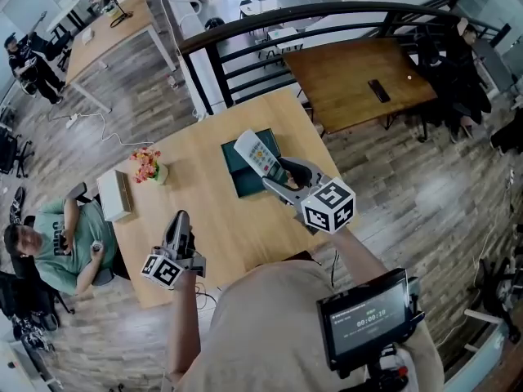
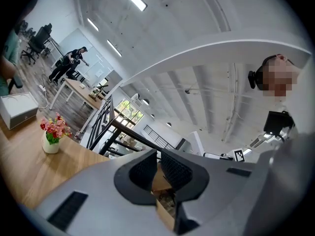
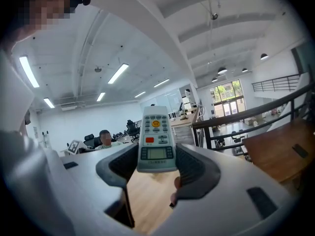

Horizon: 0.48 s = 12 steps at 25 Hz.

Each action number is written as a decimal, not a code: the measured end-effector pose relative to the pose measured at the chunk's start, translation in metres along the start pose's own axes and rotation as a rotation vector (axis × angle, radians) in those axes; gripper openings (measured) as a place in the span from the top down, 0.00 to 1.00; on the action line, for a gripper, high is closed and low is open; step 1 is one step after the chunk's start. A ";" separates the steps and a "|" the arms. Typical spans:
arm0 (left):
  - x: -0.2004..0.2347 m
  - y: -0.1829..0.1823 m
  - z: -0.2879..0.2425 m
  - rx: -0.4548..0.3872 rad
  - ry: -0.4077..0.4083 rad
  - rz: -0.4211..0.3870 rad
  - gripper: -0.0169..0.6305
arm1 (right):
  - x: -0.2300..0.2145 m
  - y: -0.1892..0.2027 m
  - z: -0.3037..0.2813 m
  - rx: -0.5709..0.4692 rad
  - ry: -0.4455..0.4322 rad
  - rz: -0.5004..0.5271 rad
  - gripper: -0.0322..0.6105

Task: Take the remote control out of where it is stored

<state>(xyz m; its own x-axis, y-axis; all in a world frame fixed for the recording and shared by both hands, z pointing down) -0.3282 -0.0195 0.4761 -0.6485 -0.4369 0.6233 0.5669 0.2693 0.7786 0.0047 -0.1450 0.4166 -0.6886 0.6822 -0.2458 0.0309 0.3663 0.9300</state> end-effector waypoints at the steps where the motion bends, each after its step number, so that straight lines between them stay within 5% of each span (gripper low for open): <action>1: 0.002 0.001 0.001 0.008 0.004 0.004 0.96 | 0.002 0.004 0.001 0.003 0.002 -0.018 0.57; 12: 0.025 0.017 0.018 0.108 0.043 0.013 0.96 | 0.021 0.048 0.009 0.055 0.069 -0.093 0.57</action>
<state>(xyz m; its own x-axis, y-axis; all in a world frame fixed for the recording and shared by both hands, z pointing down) -0.3438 -0.0105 0.5060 -0.6179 -0.4686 0.6313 0.5153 0.3652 0.7753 -0.0019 -0.1076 0.4541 -0.7382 0.5994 -0.3094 0.0030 0.4616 0.8871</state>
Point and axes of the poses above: the fingertips, and each gripper's own axes: z backward along the fingers, x to its left, y out of its underside, the point moved 8 cm from there along z, backward along the fingers, and after that the axes turned 10 degrees about y, right-handed, at the moved point
